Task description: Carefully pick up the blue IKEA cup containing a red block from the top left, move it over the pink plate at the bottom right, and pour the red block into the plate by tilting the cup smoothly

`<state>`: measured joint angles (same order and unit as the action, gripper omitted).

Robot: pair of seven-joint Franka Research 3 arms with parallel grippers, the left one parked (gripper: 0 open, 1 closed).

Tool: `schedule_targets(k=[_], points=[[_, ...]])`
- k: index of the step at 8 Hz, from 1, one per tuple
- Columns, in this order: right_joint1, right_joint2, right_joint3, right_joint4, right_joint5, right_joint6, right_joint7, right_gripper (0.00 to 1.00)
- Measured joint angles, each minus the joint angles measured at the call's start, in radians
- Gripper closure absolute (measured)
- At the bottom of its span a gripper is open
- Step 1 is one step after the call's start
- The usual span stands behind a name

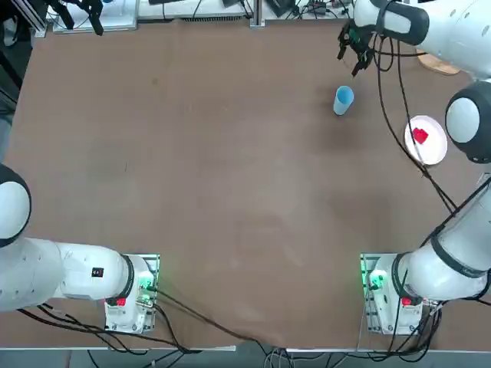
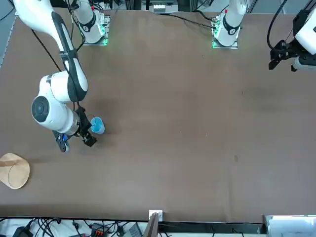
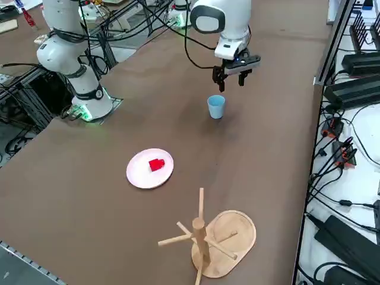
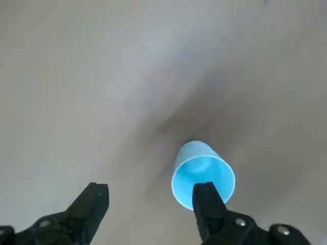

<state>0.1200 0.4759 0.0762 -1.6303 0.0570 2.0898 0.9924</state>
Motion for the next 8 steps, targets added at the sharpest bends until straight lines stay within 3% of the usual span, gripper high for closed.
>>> schedule_targets(k=[5, 8], points=[[-0.052, -0.002, -0.010, 0.080, -0.059, -0.062, -0.434, 0.00], [-0.106, -0.020, -0.039, 0.091, -0.093, -0.120, -0.672, 0.00]])
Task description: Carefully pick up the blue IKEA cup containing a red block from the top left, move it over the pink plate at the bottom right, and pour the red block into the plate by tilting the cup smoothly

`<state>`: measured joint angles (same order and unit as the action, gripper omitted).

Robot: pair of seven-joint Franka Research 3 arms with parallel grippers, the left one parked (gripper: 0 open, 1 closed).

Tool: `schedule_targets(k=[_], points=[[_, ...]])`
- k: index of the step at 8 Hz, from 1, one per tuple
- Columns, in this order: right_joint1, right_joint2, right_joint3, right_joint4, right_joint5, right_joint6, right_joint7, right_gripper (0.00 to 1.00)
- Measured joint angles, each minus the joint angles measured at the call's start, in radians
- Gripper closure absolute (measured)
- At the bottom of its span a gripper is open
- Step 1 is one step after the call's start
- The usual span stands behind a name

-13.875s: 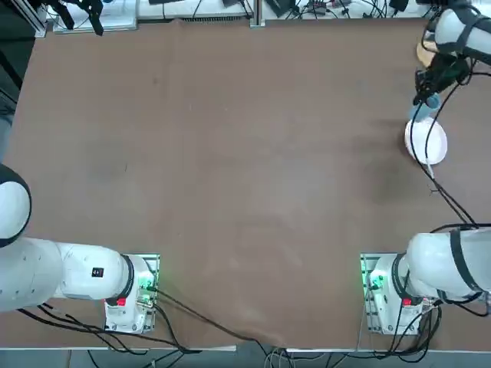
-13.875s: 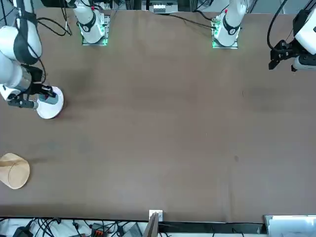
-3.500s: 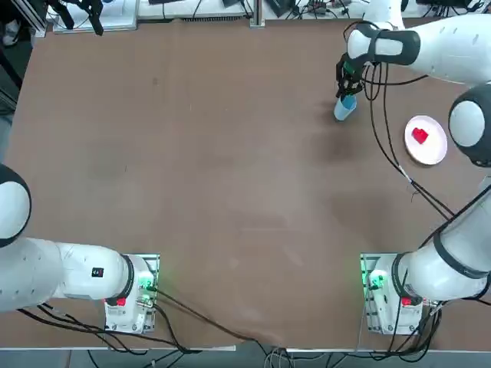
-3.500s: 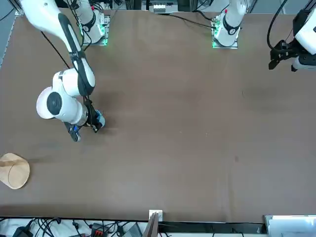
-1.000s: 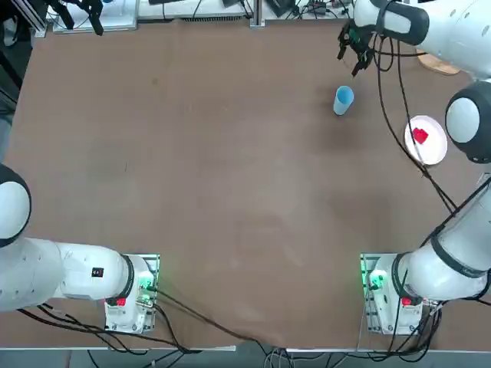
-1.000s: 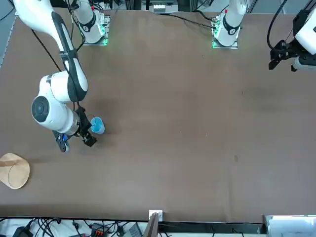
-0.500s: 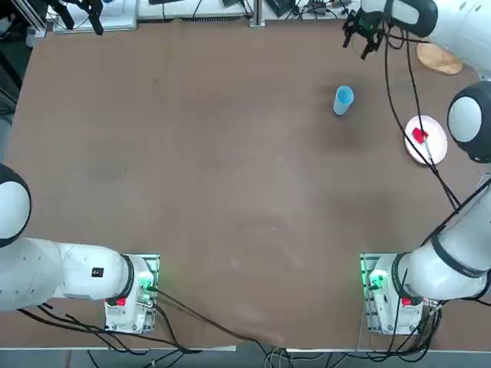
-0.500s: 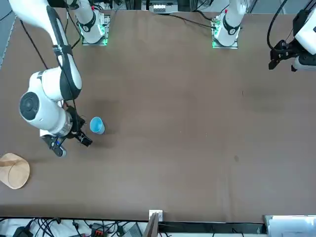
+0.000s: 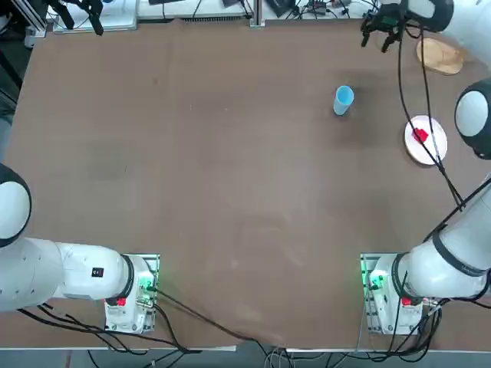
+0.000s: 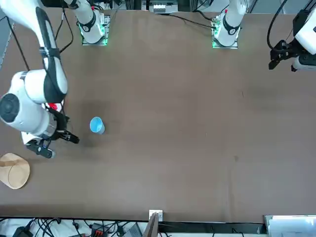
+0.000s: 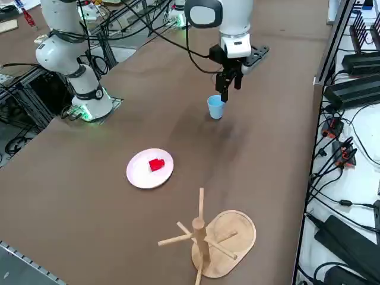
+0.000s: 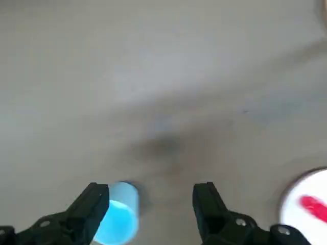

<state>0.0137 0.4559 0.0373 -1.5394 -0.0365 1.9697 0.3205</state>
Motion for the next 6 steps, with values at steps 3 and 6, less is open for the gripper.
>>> schedule_targets(k=[3, 6], points=[[-0.034, -0.112, -0.030, 0.009, -0.001, -0.146, -0.075, 0.00], [-0.035, -0.254, -0.030, 0.005, 0.004, -0.290, -0.049, 0.00]])
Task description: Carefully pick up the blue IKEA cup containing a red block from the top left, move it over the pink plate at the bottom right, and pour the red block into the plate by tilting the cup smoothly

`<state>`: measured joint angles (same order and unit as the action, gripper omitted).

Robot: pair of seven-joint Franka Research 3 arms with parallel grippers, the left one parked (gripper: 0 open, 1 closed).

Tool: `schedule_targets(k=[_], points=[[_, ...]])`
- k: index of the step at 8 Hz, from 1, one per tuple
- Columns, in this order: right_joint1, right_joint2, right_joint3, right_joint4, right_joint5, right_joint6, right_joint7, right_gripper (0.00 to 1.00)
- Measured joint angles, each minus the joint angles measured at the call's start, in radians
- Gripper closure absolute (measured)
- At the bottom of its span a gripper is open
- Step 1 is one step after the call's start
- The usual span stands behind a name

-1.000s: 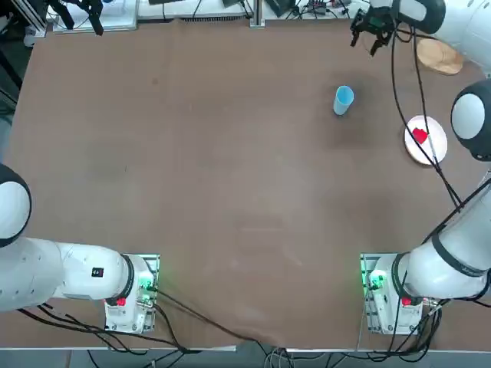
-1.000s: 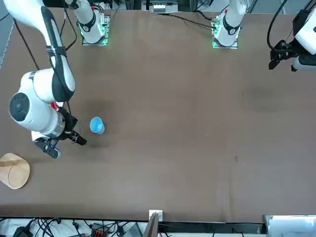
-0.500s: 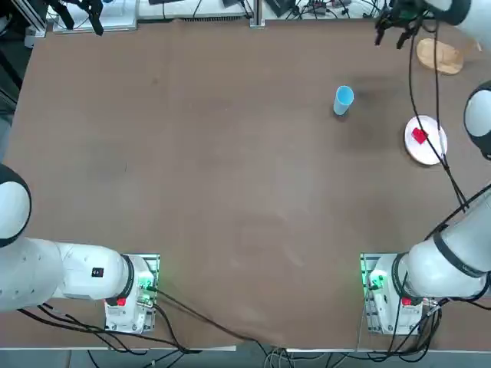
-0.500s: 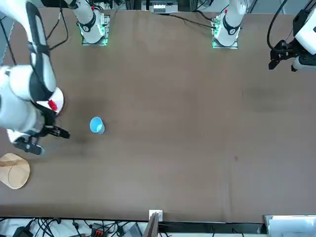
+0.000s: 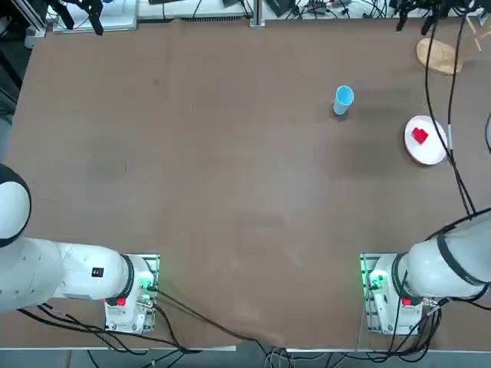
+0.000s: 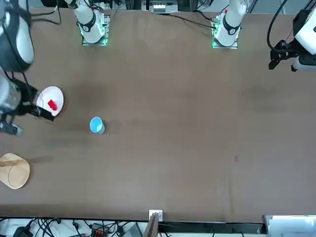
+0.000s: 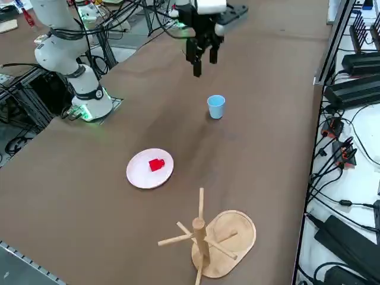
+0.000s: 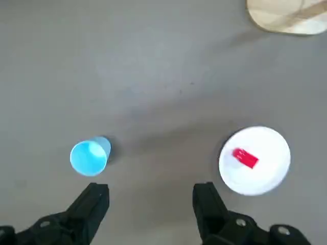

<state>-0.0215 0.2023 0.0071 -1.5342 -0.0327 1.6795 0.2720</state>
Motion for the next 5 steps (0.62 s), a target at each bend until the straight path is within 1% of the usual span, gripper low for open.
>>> schedule_targets(k=[3, 4, 5], points=[[0.002, -0.110, 0.005, -0.031, 0.004, -0.055, 0.036, 0.00], [0.001, -0.137, 0.003, -0.041, 0.004, -0.060, 0.012, 0.00], [0.001, -0.155, -0.011, -0.047, 0.010, -0.061, -0.026, 0.00]])
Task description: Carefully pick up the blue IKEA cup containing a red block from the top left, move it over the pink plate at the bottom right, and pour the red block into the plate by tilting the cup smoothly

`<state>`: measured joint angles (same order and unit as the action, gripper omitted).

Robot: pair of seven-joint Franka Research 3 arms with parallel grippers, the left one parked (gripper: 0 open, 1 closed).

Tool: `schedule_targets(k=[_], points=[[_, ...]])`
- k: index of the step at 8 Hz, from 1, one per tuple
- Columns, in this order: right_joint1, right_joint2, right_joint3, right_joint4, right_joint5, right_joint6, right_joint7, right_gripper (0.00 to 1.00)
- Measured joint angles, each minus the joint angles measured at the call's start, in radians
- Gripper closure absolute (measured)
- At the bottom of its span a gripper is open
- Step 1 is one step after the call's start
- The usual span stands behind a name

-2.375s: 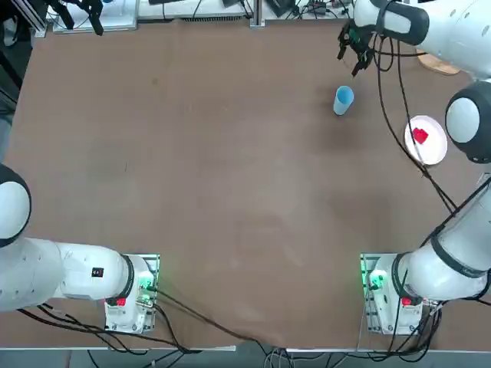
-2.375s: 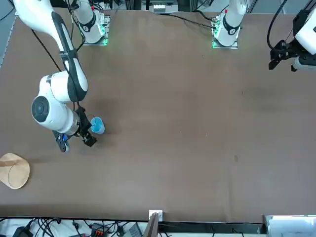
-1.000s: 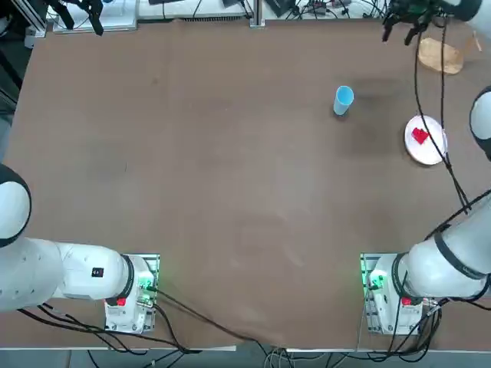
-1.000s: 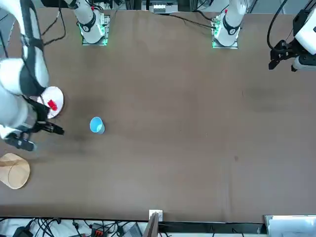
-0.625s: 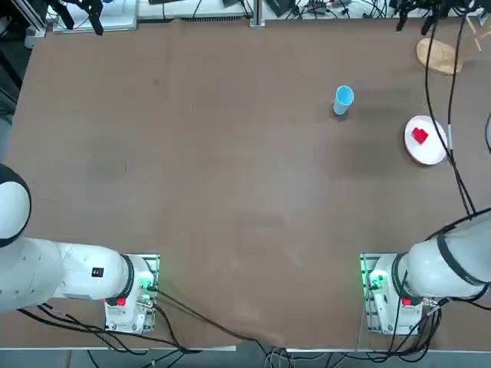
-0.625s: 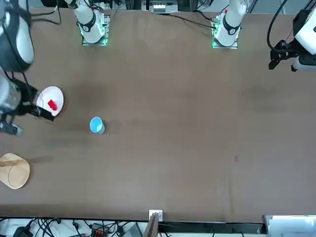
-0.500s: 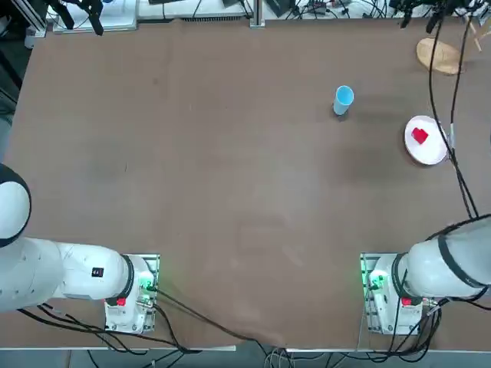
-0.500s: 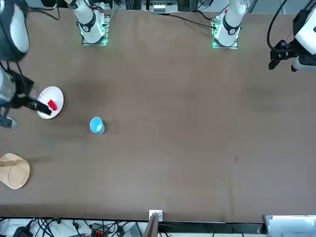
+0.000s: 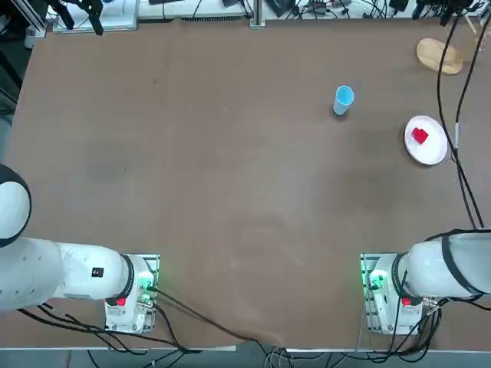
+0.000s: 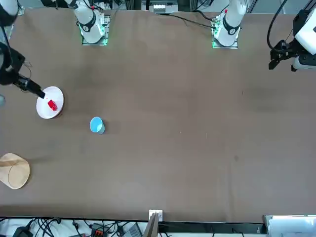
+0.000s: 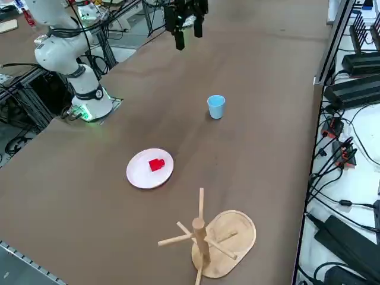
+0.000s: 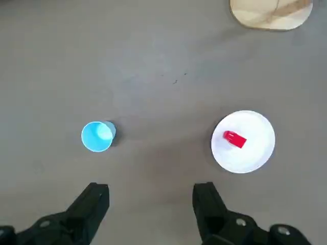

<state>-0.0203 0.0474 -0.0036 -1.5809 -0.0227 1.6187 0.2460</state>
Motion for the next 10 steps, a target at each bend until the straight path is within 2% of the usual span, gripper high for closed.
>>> schedule_targets(k=[2, 10], points=[[-0.001, -0.009, -0.040, 0.000, 0.047, -0.001, -0.039, 0.00], [0.011, -0.019, -0.035, 0.039, 0.067, -0.055, -0.041, 0.00]])
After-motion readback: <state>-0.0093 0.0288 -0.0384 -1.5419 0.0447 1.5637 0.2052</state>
